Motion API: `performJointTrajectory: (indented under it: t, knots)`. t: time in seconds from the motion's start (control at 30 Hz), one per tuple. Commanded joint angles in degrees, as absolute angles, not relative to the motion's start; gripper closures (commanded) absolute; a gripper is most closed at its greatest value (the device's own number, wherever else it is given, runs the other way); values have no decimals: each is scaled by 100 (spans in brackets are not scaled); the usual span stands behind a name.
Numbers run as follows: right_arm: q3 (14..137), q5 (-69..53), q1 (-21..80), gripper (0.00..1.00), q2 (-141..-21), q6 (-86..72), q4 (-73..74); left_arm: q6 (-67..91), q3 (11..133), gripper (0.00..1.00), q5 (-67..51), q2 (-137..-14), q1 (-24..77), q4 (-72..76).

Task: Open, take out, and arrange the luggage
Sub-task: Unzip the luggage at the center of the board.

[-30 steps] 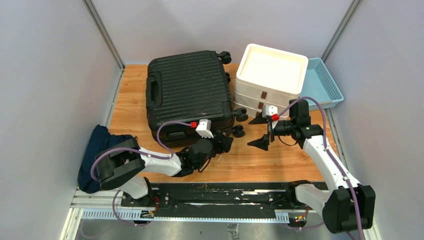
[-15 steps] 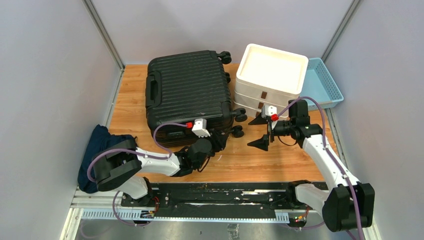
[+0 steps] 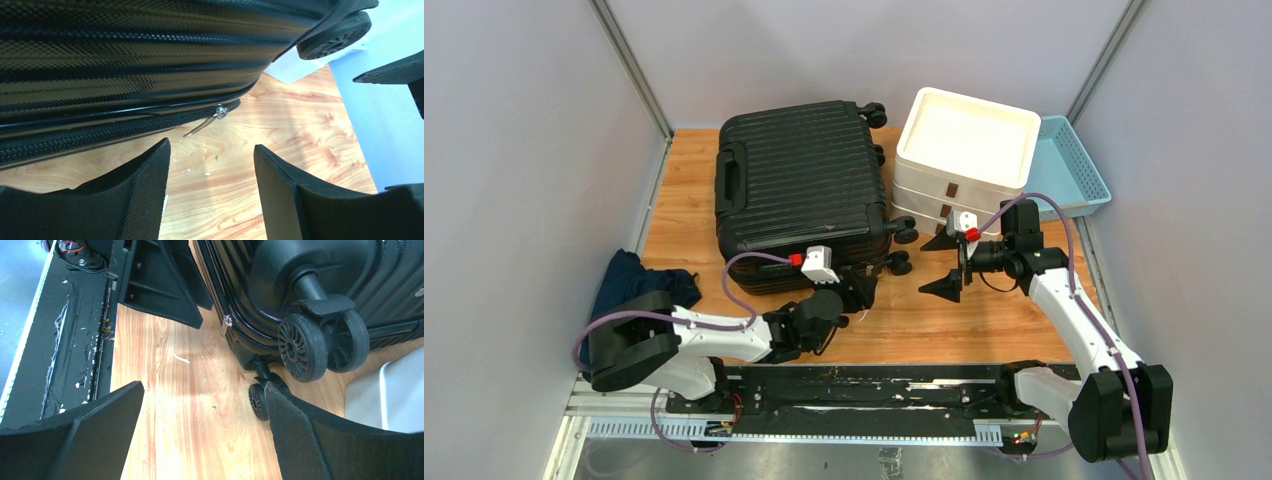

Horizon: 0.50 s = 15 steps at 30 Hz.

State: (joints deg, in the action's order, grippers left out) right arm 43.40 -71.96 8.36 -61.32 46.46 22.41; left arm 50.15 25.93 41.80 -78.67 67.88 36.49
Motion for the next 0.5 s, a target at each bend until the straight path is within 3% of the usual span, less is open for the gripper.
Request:
performJointTrajectory:
  t: [0.0,0.1,0.37,0.47]
  knots:
    - [4394,-7258,774,6,-6153,4794,2423,4851,2855,34,5120,-7738,6995,2933]
    - [4395,-7251,778,6,-6144,4815,2442,5098,3286,33,5269,-8037,6998,2175]
    - [4412,-7253,773,6,-6141,4851,2486,6447,5207,43,6020,-9278,7006,-1017]
    - [4423,-7251,776,6,-6141,4869,2524,6368,5277,45,6054,-9600,7005,-796]
